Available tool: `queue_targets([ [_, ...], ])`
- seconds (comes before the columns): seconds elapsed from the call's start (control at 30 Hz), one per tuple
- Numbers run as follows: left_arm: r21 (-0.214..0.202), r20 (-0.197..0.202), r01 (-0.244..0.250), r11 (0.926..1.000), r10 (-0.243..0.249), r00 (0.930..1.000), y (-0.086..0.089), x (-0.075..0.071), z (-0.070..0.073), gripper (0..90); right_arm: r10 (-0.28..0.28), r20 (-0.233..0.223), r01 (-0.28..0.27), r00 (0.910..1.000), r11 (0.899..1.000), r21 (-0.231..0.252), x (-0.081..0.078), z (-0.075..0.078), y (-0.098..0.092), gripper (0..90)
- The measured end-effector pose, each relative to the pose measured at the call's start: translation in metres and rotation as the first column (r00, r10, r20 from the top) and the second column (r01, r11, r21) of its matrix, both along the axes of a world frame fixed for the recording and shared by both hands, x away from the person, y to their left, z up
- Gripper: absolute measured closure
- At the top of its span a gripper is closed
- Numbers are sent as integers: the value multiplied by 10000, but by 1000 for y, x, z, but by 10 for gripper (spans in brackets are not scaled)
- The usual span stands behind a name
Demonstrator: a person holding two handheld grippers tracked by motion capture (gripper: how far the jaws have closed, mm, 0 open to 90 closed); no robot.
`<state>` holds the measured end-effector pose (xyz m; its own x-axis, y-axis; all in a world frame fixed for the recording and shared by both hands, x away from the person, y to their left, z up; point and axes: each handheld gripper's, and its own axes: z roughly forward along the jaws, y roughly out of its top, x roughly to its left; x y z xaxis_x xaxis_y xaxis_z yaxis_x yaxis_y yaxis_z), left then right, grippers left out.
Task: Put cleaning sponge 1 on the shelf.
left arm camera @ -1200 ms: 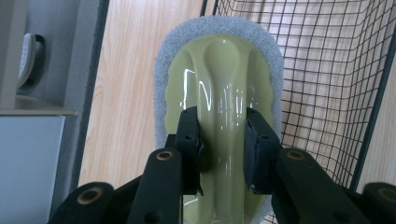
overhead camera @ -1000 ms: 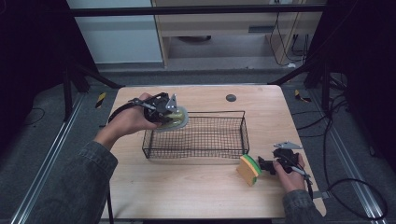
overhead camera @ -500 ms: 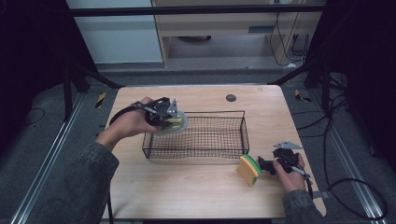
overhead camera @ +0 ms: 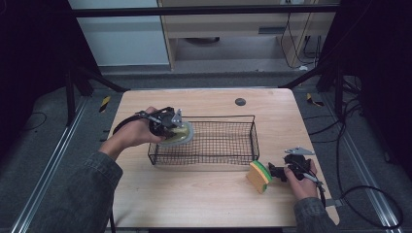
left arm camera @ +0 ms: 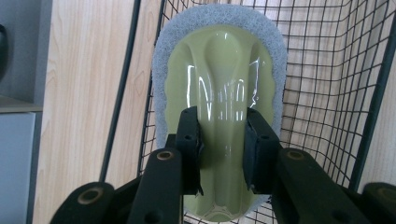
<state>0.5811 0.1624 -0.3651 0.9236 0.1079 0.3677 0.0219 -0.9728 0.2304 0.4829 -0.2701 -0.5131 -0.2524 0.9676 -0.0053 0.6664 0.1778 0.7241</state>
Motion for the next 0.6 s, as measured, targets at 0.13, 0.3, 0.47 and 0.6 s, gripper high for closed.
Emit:
queue_targets([
  [0.13, 29, -57, -44, 10000, 44, 10000, 3, 0, -2, 707, 1, 2, -1, 10000, 10000, -5, 0, 0, 0, 6],
  [0.3, 128, -111, -95, 9999, 96, 9999, 6, 0, -4, 707, 1, 0, -1, 10000, 10000, -4, 0, 0, 0, 6],
  [0.47, 107, -187, -234, 9997, 236, 9995, 9, 1, -8, 707, 1, 6, -1, 10000, 10000, -4, 0, 0, 0, 6],
  [0.6, 148, -324, -255, 9996, 260, 9991, 9, 2, -14, 707, 0, 2, 0, 10000, 10000, -4, 0, 0, 0, 6],
])
